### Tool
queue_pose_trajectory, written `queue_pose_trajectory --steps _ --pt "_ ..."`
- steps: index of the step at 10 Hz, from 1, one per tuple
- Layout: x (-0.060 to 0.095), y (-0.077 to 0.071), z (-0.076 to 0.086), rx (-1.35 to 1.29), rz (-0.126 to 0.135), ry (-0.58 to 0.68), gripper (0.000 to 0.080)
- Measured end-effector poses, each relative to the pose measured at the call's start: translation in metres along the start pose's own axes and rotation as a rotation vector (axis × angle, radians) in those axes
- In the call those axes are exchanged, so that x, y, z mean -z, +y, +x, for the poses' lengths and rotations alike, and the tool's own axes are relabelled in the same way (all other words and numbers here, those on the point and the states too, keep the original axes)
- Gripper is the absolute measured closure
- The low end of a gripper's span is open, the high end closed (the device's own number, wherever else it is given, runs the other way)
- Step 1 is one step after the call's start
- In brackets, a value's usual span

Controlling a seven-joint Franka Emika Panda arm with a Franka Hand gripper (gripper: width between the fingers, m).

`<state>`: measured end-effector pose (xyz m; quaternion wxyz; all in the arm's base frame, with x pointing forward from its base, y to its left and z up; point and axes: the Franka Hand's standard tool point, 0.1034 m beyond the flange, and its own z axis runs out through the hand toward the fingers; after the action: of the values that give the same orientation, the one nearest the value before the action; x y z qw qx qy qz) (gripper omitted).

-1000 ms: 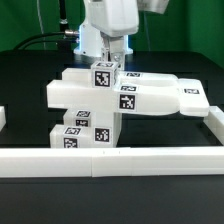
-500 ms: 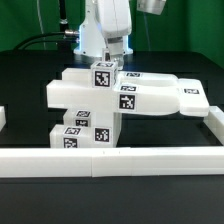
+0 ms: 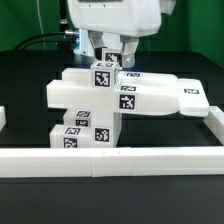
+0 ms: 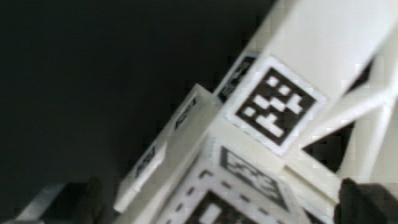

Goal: Assemble chair

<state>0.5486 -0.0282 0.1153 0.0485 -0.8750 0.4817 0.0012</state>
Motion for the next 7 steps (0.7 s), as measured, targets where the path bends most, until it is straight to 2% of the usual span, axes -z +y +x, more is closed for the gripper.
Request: queue_pose_trajectory --steps 3,4,5,7 --pt "-0.0003 0.0009 0.0004 0.226 -0.001 0.0 0.015" --pt "-0.0003 0.0011 0.0006 0.312 -0.008 0.005 0.015" --pt "-0.0003 0.0012 0.0007 0.454 -0.03 0.016 0.015" --pt "-0.0002 0.002 0.0016 0.641 -0.042 0.016 0.015"
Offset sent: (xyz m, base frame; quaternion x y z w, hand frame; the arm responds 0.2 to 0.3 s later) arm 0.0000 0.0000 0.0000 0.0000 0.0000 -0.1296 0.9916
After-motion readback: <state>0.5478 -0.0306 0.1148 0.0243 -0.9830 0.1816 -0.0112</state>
